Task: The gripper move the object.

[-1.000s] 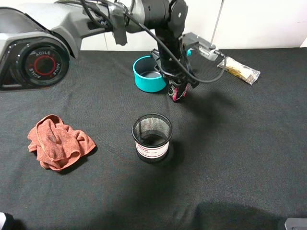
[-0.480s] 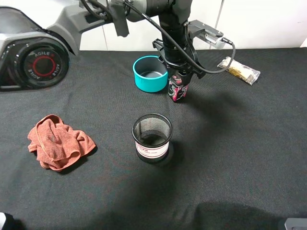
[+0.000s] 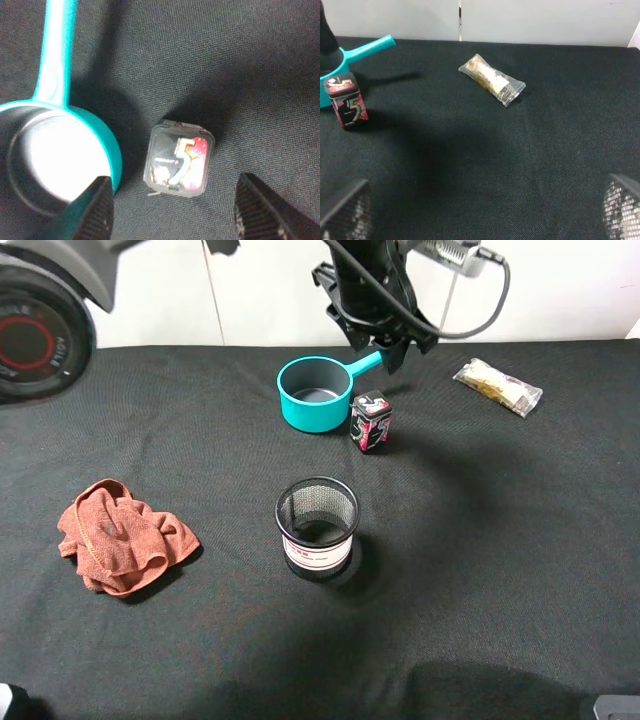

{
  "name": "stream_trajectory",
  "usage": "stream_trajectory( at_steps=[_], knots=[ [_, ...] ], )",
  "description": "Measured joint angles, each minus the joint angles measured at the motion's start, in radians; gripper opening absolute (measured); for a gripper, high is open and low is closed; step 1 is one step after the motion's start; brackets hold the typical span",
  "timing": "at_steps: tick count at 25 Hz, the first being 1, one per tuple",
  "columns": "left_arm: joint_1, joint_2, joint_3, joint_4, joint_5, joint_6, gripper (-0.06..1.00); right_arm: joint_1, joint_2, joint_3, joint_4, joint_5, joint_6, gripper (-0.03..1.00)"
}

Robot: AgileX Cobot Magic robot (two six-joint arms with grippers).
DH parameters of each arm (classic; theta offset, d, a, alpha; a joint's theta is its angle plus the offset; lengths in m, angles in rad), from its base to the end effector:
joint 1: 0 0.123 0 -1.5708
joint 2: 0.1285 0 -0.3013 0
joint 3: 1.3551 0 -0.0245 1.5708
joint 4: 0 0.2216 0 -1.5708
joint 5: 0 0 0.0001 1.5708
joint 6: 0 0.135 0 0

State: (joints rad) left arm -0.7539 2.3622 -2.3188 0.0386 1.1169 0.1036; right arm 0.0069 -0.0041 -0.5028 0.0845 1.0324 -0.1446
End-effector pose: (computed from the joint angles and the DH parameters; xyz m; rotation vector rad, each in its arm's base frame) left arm 0.3855 -0.3555 0.2212 1.1127 2.4083 -0.1663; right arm -0.0072 0.0097 0.2477 -0.1546 2.0004 0.0125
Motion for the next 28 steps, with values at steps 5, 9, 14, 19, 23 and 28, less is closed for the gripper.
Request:
stream_trajectory(
  at_steps=[5, 9, 14, 19, 23, 28],
  knots=[
    [0.0, -0.051, -0.006, 0.012, 0.021, -0.004, 0.53, 0.0, 0.0, 0.0, 0.0, 0.0, 0.0, 0.69],
    [0.0, -0.081, -0.013, 0.028, 0.047, -0.005, 0.53, 0.0, 0.0, 0.0, 0.0, 0.0, 0.0, 0.69],
    [0.0, -0.136, -0.014, 0.038, 0.051, -0.008, 0.53, 0.0, 0.0, 0.0, 0.0, 0.0, 0.0, 0.69],
    [0.0, -0.201, -0.014, 0.04, 0.054, -0.008, 0.53, 0.0, 0.0, 0.0, 0.0, 0.0, 0.0, 0.69],
    [0.0, -0.259, -0.014, 0.068, 0.055, -0.008, 0.53, 0.0, 0.0, 0.0, 0.0, 0.0, 0.0, 0.69],
    [0.007, -0.358, 0.008, 0.115, 0.055, -0.008, 0.53, 0.0, 0.0, 0.0, 0.0, 0.0, 0.0, 0.69]
  ],
)
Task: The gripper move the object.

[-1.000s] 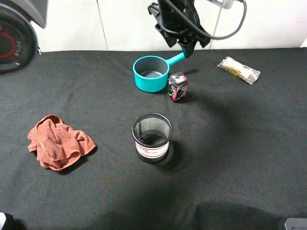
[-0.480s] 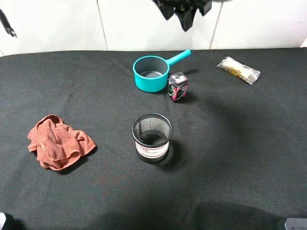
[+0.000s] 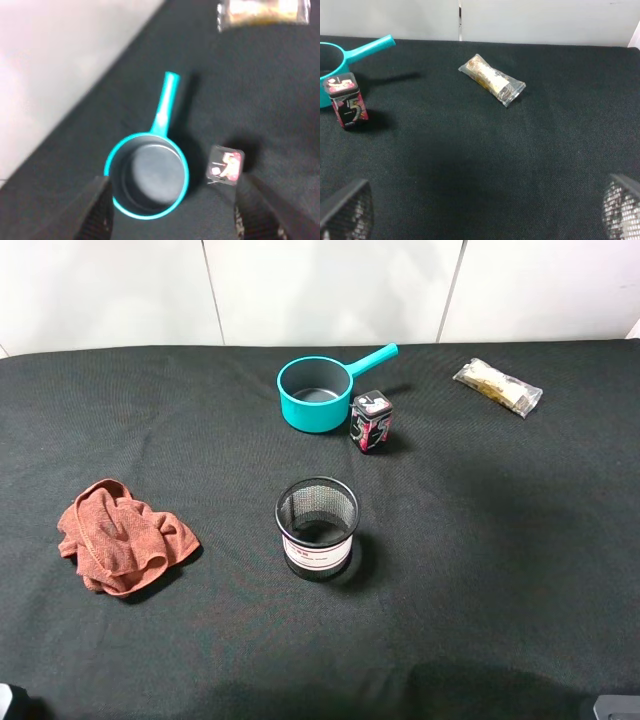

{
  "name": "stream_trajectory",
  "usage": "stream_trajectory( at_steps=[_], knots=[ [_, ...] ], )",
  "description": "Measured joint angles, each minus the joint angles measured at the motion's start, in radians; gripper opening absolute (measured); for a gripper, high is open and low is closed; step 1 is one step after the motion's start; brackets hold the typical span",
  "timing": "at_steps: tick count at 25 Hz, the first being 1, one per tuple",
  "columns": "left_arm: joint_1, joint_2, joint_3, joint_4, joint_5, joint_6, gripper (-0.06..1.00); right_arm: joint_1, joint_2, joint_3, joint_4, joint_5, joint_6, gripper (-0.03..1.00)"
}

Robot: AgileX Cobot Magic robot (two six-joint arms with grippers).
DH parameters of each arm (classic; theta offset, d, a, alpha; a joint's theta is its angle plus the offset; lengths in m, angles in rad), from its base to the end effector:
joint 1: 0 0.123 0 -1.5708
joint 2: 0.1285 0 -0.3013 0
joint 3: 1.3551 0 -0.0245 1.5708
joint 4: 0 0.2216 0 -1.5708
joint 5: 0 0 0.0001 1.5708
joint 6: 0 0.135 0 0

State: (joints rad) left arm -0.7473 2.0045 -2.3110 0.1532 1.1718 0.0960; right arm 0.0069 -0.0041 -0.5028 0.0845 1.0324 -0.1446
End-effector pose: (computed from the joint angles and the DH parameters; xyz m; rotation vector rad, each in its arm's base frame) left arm 0.3440 -0.2929 0.3921 0.9576 2.1336 -0.1288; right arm -0.0072 0.0097 0.2477 -0.1546 2.0004 0.0125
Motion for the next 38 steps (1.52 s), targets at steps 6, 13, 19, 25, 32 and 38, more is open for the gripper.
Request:
stream_trajectory(
  at_steps=[6, 13, 19, 25, 32, 38],
  knots=[
    [0.077, -0.186, 0.236, 0.01, 0.0, -0.003, 0.53, 0.0, 0.0, 0.0, 0.0, 0.0, 0.0, 0.69],
    [0.242, -0.491, 0.712, 0.013, -0.016, -0.068, 0.53, 0.0, 0.0, 0.0, 0.0, 0.0, 0.0, 0.69],
    [0.437, -0.798, 1.149, -0.024, -0.077, -0.104, 0.53, 0.0, 0.0, 0.0, 0.0, 0.0, 0.0, 0.69],
    [0.649, -1.124, 1.415, -0.028, -0.075, -0.096, 0.53, 0.0, 0.0, 0.0, 0.0, 0.0, 0.0, 0.69],
    [0.687, -1.428, 1.559, -0.049, -0.024, -0.096, 0.53, 0.0, 0.0, 0.0, 0.0, 0.0, 0.0, 0.69],
    [0.687, -1.567, 1.63, -0.056, -0.002, -0.096, 0.53, 0.0, 0.0, 0.0, 0.0, 0.0, 0.0, 0.69]
  ],
)
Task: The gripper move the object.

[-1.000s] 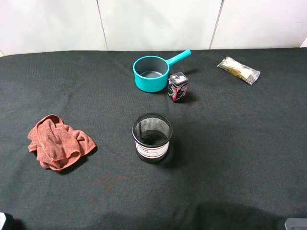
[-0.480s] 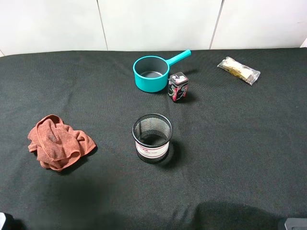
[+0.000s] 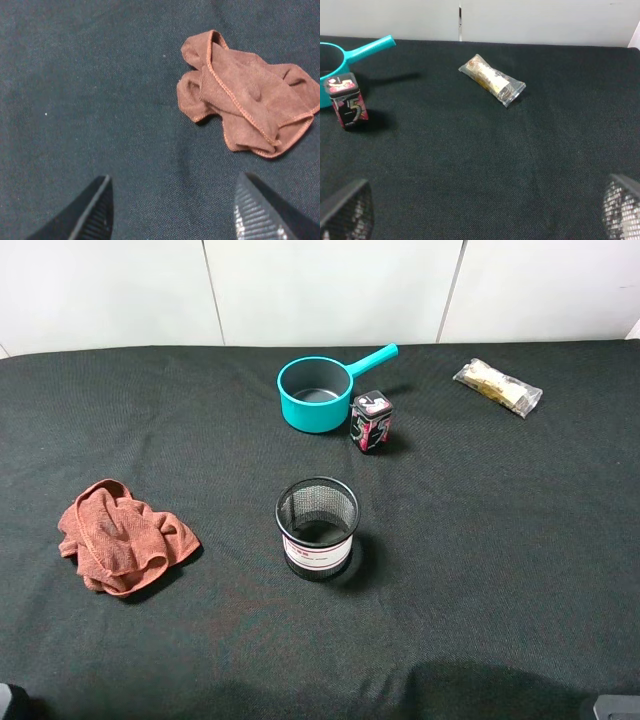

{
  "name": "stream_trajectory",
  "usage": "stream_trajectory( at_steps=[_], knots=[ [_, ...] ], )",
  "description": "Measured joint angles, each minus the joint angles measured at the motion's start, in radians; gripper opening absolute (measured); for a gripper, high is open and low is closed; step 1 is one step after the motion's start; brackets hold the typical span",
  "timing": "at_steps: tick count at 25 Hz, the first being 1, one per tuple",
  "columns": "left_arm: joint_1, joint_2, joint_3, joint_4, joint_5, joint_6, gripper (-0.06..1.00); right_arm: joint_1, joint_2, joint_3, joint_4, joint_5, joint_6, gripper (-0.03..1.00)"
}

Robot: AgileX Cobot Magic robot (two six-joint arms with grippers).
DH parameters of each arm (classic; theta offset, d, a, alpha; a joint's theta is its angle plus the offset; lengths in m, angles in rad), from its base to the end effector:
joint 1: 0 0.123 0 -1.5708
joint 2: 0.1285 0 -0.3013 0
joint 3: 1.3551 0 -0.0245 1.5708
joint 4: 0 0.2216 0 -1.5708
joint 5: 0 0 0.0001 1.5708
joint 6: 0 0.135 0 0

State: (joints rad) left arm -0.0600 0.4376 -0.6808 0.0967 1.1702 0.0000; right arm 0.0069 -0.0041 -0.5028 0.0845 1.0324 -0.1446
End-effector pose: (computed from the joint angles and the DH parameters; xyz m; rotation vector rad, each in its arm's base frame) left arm 0.0379 0.0098 0.2796 0.0766 2.4056 0.0969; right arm -0.0072 0.0097 0.2477 -0.1546 2.0004 0.0125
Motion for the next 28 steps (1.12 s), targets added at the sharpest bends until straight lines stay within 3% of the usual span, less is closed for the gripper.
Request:
stream_trajectory(
  at_steps=[7, 11, 28],
  knots=[
    [0.004, -0.11, 0.102, -0.015, 0.0, 0.0, 0.53, 0.0, 0.0, 0.0, 0.0, 0.0, 0.0, 0.69],
    [0.054, -0.185, 0.151, -0.041, 0.0, 0.005, 0.53, 0.0, 0.0, 0.0, 0.0, 0.0, 0.0, 0.69],
    [0.103, -0.441, 0.197, -0.046, -0.1, 0.015, 0.53, 0.0, 0.0, 0.0, 0.0, 0.0, 0.0, 0.69]
  ],
)
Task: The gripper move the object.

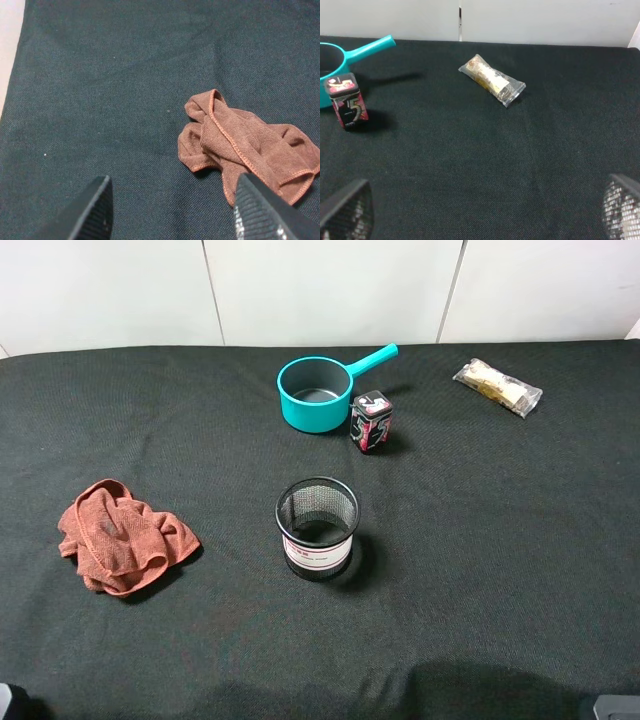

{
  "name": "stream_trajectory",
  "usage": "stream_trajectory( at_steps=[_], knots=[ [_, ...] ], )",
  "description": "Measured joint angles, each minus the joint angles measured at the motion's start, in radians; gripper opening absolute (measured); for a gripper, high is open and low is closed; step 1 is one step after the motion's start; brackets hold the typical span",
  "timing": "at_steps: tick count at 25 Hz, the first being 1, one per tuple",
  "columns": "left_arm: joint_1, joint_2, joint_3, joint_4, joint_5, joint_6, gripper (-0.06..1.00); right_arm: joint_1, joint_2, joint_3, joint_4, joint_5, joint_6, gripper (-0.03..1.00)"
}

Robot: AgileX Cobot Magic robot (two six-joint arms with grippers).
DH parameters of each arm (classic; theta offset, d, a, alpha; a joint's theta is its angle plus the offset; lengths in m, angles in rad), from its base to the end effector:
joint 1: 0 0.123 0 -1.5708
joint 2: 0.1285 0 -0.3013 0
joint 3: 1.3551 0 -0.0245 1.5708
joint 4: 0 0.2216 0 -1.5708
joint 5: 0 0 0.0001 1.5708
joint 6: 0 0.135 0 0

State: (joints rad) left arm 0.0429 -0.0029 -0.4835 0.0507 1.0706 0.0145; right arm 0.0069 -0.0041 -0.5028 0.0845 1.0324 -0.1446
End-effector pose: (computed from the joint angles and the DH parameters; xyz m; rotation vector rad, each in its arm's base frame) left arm -0.0078 0.0057 0.2372 -0.0316 2.0679 0.0963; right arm -0.0072 0.0097 0.2477 -0.1546 2.0004 0.0125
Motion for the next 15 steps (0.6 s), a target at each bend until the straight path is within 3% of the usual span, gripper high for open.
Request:
stream_trajectory(
  at_steps=[15],
  knots=[
    [-0.017, 0.0, 0.0, 0.015, 0.0, -0.004, 0.53, 0.0, 0.0, 0.0, 0.001, 0.0, 0.0, 0.69]
  ],
)
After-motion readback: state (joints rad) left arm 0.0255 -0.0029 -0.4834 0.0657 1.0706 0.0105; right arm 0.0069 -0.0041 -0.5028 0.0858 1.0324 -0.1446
